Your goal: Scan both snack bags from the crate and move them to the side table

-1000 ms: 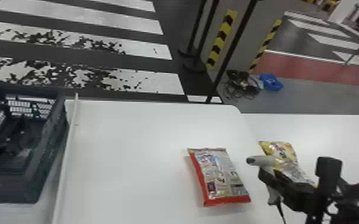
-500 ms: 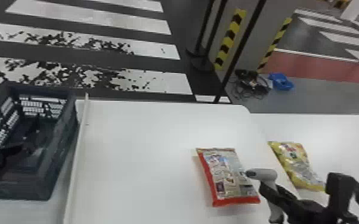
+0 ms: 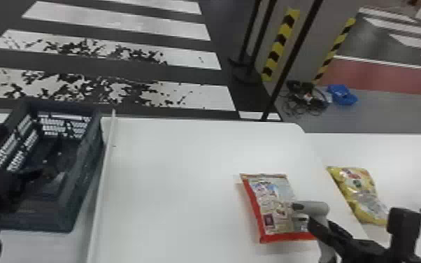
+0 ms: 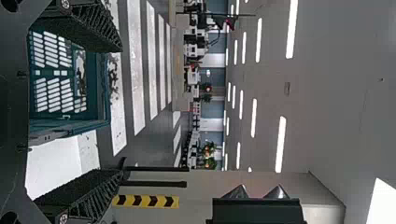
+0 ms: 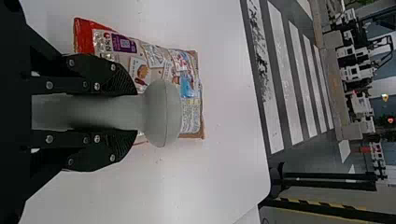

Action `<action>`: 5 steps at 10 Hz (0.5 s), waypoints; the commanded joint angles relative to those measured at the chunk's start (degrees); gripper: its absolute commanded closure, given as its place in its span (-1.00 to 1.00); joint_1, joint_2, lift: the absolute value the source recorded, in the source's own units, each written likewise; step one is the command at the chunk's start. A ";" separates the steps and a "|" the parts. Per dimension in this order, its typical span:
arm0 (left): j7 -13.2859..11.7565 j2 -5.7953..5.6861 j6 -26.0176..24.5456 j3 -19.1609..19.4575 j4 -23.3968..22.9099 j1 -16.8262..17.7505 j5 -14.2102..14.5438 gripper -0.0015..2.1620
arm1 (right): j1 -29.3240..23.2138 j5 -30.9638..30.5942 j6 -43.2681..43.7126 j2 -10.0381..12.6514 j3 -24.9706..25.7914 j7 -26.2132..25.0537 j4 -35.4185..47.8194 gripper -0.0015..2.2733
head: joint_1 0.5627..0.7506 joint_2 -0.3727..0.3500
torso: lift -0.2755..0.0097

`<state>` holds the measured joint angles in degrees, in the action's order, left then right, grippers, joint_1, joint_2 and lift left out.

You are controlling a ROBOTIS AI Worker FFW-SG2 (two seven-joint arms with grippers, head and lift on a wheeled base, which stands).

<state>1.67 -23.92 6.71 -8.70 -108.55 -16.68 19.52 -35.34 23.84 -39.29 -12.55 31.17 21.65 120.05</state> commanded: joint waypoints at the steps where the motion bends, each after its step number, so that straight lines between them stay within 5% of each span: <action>1: 0.00 0.10 0.01 0.00 -0.70 -0.11 -0.01 -0.93 | 1.24 -0.02 0.84 -0.99 0.73 -0.29 -1.49 0.98 | 0.41 -0.72 | 0.26; 5: 0.00 0.80 -0.17 0.18 -1.67 -1.42 -0.89 -0.93 | 12.84 -1.08 4.18 -8.28 0.30 -1.34 -17.66 0.98 | 0.41 -0.91 | 0.26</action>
<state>1.67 -23.26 6.62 -8.66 -110.11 -17.74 18.88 -24.49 22.95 -35.56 -19.66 31.83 20.26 105.22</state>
